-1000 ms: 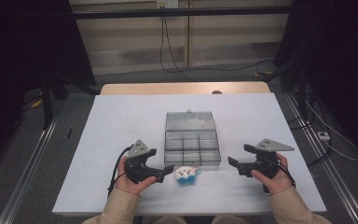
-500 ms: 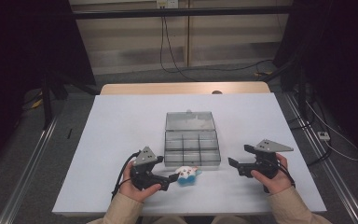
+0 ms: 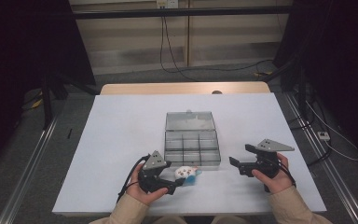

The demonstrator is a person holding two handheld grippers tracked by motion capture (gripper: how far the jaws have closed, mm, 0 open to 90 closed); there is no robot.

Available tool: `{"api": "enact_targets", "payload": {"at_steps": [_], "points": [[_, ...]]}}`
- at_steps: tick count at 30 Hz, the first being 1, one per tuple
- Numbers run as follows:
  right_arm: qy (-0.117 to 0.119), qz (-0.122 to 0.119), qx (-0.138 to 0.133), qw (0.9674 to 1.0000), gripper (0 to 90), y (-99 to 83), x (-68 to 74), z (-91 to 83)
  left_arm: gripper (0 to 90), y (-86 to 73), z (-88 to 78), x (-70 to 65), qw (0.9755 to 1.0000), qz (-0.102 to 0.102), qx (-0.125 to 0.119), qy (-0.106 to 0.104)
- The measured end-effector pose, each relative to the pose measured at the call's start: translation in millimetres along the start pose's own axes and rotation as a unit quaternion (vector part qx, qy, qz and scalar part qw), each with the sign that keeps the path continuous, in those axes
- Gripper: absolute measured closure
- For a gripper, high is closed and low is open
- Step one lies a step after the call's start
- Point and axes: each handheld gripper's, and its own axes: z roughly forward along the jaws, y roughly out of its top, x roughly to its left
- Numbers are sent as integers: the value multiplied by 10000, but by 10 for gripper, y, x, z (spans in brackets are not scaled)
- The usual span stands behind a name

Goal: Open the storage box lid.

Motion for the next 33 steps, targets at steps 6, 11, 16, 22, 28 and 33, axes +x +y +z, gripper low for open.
{"api": "enact_targets", "payload": {"at_steps": [6, 11, 16, 22, 28, 33], "points": [[15, -39, 7, 10000, 136, 3, 20, -1, 215, 12, 62, -63, 9999, 121, 81, 10], [25, -38, 11, 10000, 138, -1, 19, -4, 216, 21, 140, -104, 9996, 210, 165, 72], [25, -33, 14, 10000, 139, -4, 11, -9, 220, 18, 212, -126, 9991, 296, 293, 119], [35, -53, 17, 10000, 142, -10, 7, -4, 228, 12, 289, -145, 9986, 329, 388, 168], [44, -11, 40, 10000, 144, -15, 6, -5, 258, -1, 339, -153, 9976, 401, 507, 246], [49, -22, 40, 10000, 144, -19, 8, 0, 298, -8, 350, -147, 9972, 420, 558, 282]]}}
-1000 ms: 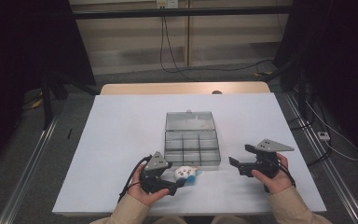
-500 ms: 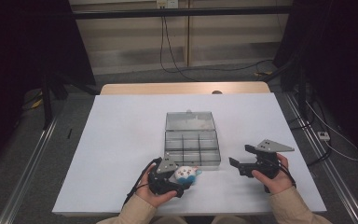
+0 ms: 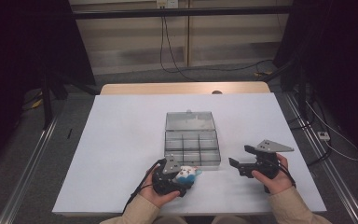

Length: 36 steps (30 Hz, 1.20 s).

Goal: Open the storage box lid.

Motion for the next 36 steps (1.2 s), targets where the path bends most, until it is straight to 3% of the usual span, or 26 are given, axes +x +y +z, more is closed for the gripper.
{"api": "enact_targets", "payload": {"at_steps": [9, 13, 20, 27, 36], "points": [[-1, 28, 6, 10000, 145, -4, -13, 4, 351, 2, 1, 6, 10000, 51, -22, 24], [3, 21, 4, 10000, 145, -4, -9, 3, 424, 3, -15, 1, 9999, 71, -101, 3], [-12, 34, -1, 10000, 145, -7, -18, -1, 435, 2, -16, 4, 9999, 64, -95, -35], [-4, 30, -1, 10000, 145, -8, -18, -4, 433, -7, -47, -36, 9995, 136, -37, -298], [6, 16, 9, 10000, 145, -9, -15, 3, 336, 49, 47, -37, 9994, 80, -70, -332]]}}
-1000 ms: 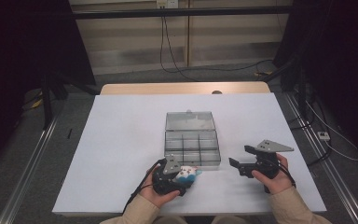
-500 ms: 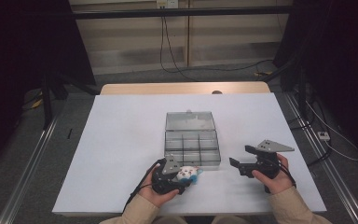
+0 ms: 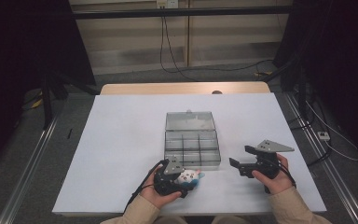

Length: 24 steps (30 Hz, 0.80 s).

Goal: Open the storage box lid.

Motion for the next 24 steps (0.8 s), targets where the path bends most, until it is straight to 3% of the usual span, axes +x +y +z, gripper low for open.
{"api": "enact_targets", "payload": {"at_steps": [4, 10, 15, 24], "points": [[-1, -4, 12, 10000, 144, -3, 0, 2, 344, 27, 40, -17, 10000, 68, 58, -11], [-5, 26, 5, 10000, 144, -6, -5, -7, 452, 51, 27, -36, 9998, 149, 62, -95], [-7, 35, -2, 10000, 144, -5, -4, -11, 460, 63, -13, -53, 9997, 98, 32, -242], [3, 26, -26, 10000, 144, 5, -2, -14, 463, 108, -70, -55, 9995, 110, -21, -311]]}}
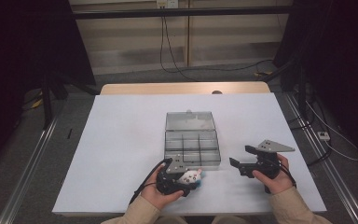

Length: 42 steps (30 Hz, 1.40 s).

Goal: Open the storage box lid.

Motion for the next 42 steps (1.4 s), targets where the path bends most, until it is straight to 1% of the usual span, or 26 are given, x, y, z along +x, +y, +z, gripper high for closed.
{"api": "enact_targets", "payload": {"at_steps": [4, 13, 15, 19, 21, 24, 26, 28, 31, 37, 39, 42], "points": [[-5, 1, -5, 10000, 144, 1, -1, -2, 463, 30, -31, 11, 9999, -44, -111, -47], [-19, 7, -18, 10000, 144, 4, 2, -12, 463, 81, -101, 51, 9998, -114, -146, -109], [-14, 6, -21, 10000, 144, 4, 4, -11, 465, 92, -117, 61, 9996, -152, -164, -154], [-9, 1, -29, 10000, 143, 6, 5, -12, 477, 108, -134, 61, 9996, -168, -106, -180], [-7, 3, -25, 10000, 143, 6, 4, -9, 484, 120, -124, 50, 9997, -139, -40, -194], [-7, 13, -23, 10000, 144, 6, 3, -9, 489, 130, -114, 44, 9998, -134, 11, -156], [-8, 14, -23, 10000, 144, 7, 3, -9, 490, 130, -111, 54, 9997, -161, -26, -160], [-5, 11, -32, 10000, 144, 8, 2, -10, 490, 135, -119, 64, 9997, -180, 2, -167], [-9, 14, -47, 10000, 144, 9, -3, -12, 490, 144, -120, 74, 9996, -193, -26, -181], [-17, 3, -54, 10000, 143, 11, -3, -17, 490, 188, -155, 86, 9996, -198, -14, -224], [-27, 6, -44, 10000, 143, 11, 0, -21, 490, 199, -164, 96, 9994, -227, 49, -242], [-32, 7, -49, 10000, 143, 11, -1, -26, 490, 207, -166, 105, 9993, -241, 47, -267]]}}
